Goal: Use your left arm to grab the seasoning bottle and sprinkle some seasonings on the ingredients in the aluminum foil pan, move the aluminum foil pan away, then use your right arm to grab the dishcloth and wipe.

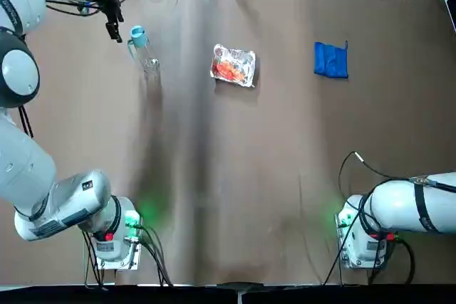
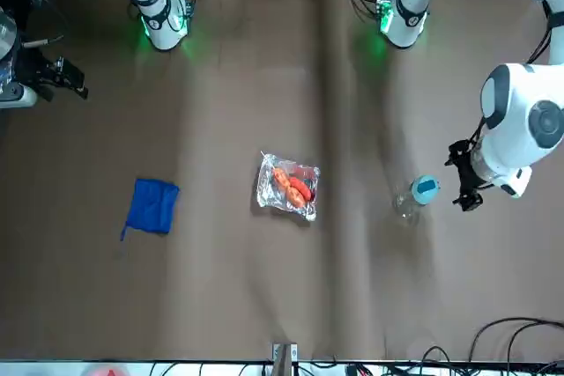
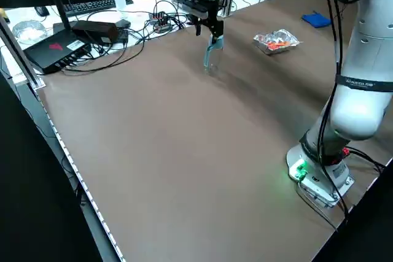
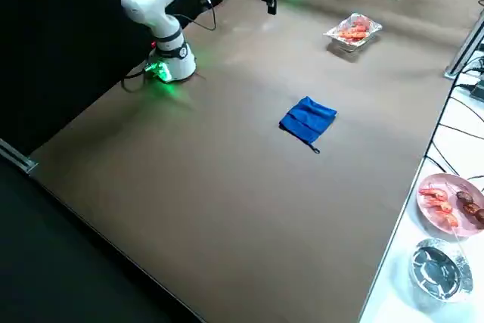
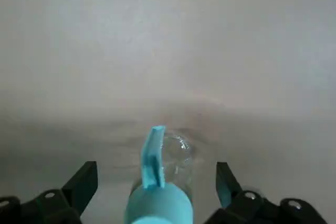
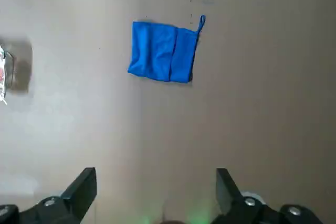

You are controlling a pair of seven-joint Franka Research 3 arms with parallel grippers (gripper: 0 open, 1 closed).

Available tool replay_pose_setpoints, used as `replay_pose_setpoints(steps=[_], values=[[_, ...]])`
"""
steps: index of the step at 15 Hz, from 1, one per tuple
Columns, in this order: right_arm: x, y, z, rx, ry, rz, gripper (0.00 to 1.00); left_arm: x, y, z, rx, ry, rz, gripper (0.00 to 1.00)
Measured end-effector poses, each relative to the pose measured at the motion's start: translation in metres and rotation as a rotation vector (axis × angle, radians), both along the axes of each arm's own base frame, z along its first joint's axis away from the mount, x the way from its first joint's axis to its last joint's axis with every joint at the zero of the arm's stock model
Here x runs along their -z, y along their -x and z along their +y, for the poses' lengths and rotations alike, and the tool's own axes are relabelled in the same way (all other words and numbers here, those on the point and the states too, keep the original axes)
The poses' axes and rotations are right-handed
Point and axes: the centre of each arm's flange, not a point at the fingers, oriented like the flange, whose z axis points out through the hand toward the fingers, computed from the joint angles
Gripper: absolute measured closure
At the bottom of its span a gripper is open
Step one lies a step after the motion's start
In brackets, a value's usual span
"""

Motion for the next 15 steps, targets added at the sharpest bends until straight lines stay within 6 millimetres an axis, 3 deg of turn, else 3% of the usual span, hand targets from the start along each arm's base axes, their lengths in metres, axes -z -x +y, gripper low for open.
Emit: replay_pose_setpoints(steps=[4, 15], values=[[0.000, 0.000, 0.001, -0.001, 0.000, 0.000, 0.00, 0.023, -0.004, -0.013, -0.026, -0.048, 0.002, 0.00], [0.000, 0.000, 0.001, -0.001, 0.000, 0.000, 0.00, 0.068, -0.004, -0.018, -0.037, -0.034, 0.056, 0.00]])
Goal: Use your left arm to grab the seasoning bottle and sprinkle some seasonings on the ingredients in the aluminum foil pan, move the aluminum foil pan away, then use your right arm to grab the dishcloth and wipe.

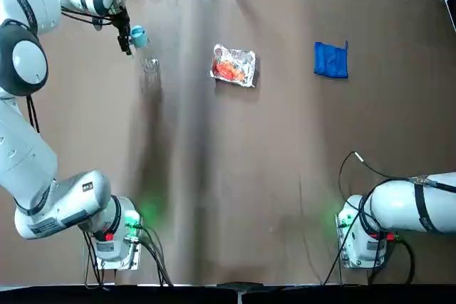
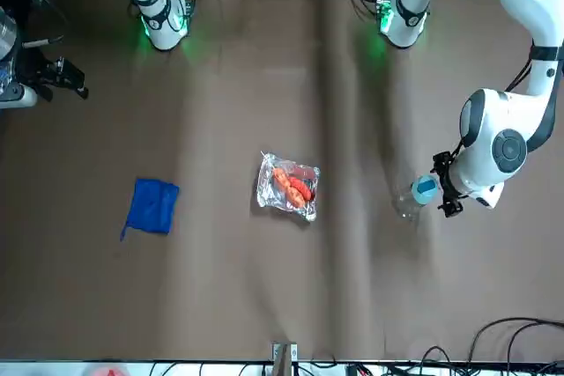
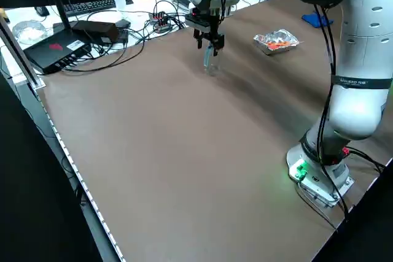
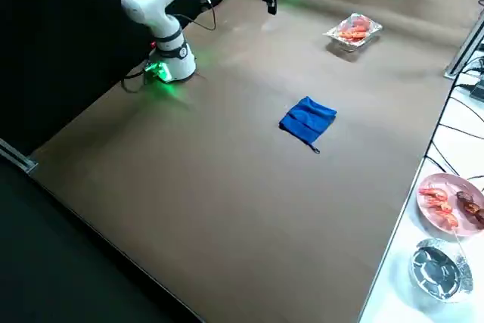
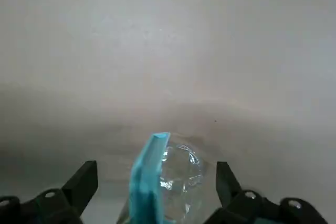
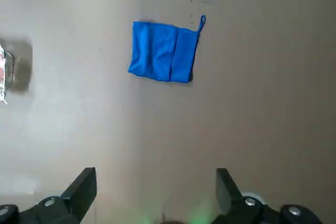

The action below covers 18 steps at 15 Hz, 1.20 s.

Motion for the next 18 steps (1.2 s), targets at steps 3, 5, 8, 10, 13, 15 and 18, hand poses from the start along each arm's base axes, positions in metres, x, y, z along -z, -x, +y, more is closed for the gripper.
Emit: replay_pose_setpoints(steps=[3, 5, 8, 10, 13, 15, 18], values=[[0.000, 0.000, 0.000, 0.000, 0.000, 0.000, 0.00, 0.009, 0.003, 0.001, -0.006, 0.001, 0.019, 0.00], [0.000, 0.000, 0.000, 0.000, 0.000, 0.000, 0.00, 0.014, 0.006, 0.003, -0.008, 0.001, 0.028, 0.00], [0.000, 0.000, 0.000, 0.000, 0.000, 0.000, 0.00, 0.018, 0.009, 0.005, -0.012, 0.002, 0.030, 0.02], [0.000, 0.000, 0.000, 0.000, 0.000, 0.001, 0.00, 0.019, 0.010, 0.007, -0.014, 0.002, 0.032, 0.03], [0.000, 0.000, 0.000, 0.000, 0.000, 0.001, 0.00, 0.020, 0.010, 0.009, -0.017, 0.002, 0.033, 0.10], [0.000, 0.000, 0.000, 0.000, 0.000, 0.001, 0.00, 0.020, 0.010, 0.010, -0.019, 0.002, 0.033, 0.14], [0.000, 0.000, 0.000, 0.000, 0.000, 0.001, 0.00, 0.020, 0.010, 0.010, -0.019, 0.002, 0.033, 0.24]])
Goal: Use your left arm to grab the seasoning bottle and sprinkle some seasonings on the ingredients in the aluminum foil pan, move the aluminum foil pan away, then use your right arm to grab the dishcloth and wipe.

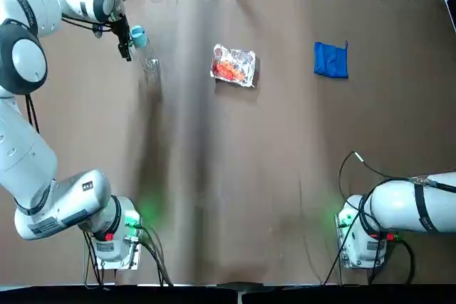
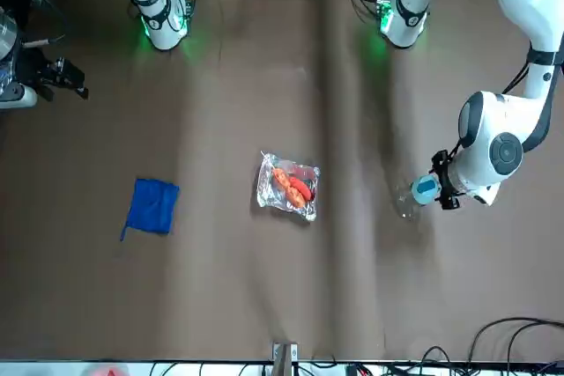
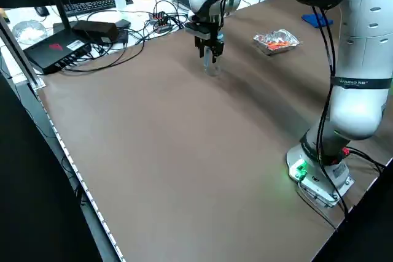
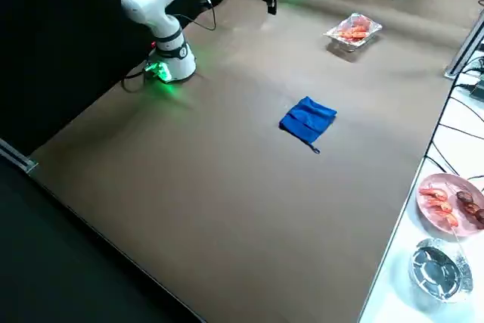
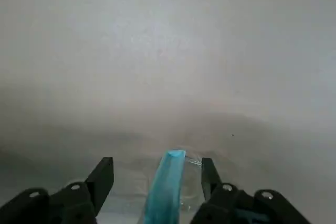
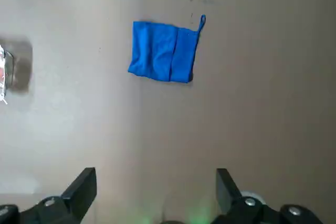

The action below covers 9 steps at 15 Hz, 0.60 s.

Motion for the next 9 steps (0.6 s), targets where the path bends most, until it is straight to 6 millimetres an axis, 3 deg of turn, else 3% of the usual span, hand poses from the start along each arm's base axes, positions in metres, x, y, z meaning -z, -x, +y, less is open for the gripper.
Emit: replay_pose_setpoints(steps=[5, 9], values=[[0.0000, 0.0000, 0.0000, 0.000, 0.000, 0.000, 0.00, 0.0025, 0.0020, -0.0003, 0.001, 0.000, 0.006, 0.28], [0.0000, 0.0000, 0.0000, 0.000, 0.000, 0.000, 0.00, 0.0025, 0.0020, -0.0001, 0.000, 0.000, 0.006, 0.38]])
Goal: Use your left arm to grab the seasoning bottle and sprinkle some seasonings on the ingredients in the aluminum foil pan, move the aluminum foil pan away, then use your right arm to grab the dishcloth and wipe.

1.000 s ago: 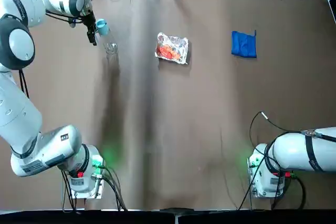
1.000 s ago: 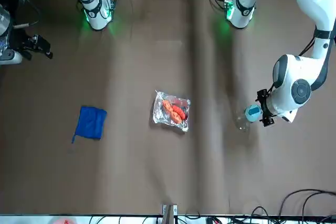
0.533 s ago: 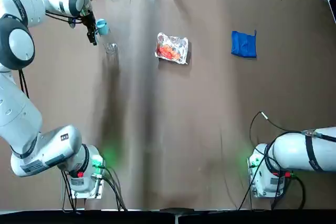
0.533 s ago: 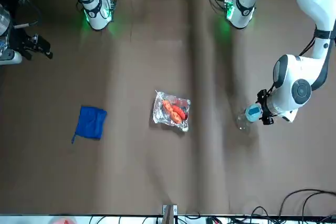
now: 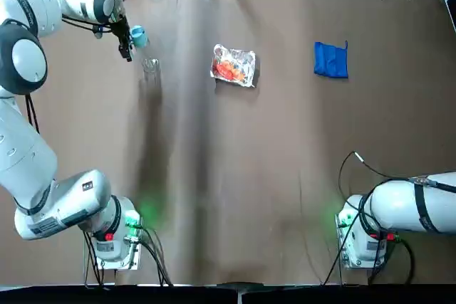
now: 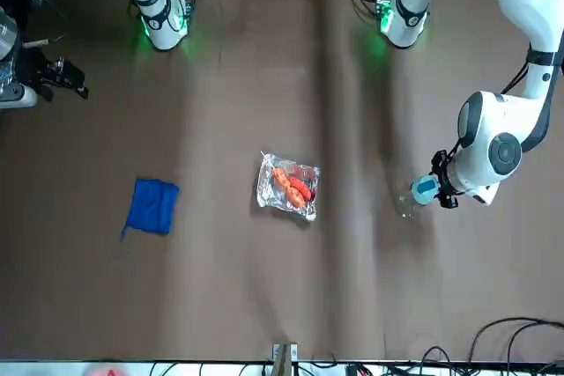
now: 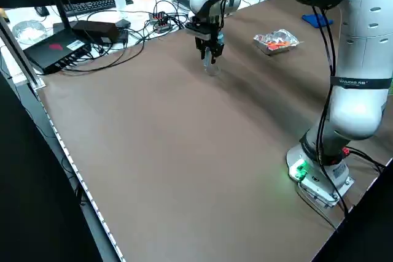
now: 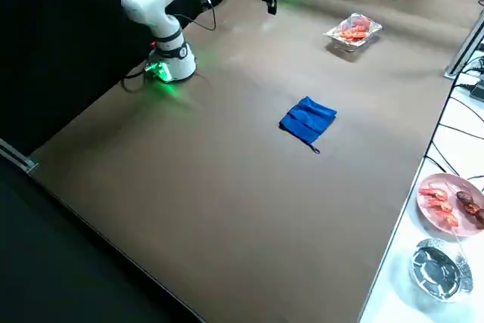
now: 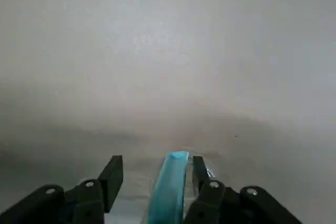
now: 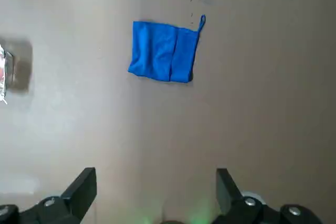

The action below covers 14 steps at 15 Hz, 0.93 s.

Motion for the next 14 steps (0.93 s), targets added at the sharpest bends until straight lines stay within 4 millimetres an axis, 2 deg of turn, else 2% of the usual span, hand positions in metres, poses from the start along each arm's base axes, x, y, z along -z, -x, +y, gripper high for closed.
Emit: replay_pose_setpoints(steps=[11, 12, 14], values=[[0.0000, 0.0000, 0.0000, 0.000, 0.000, 0.000, 0.00, -0.0005, -0.0008, 0.0010, -0.002, 0.001, -0.006, 0.43], [0.0000, 0.0000, 0.0000, 0.000, 0.000, 0.000, 0.00, -0.0006, -0.0010, 0.0013, -0.002, 0.001, -0.007, 0.48], [0.0000, 0.0000, 0.0000, 0.000, 0.000, 0.000, 0.00, -0.0011, -0.0014, 0.0017, -0.003, 0.001, -0.009, 0.52]])
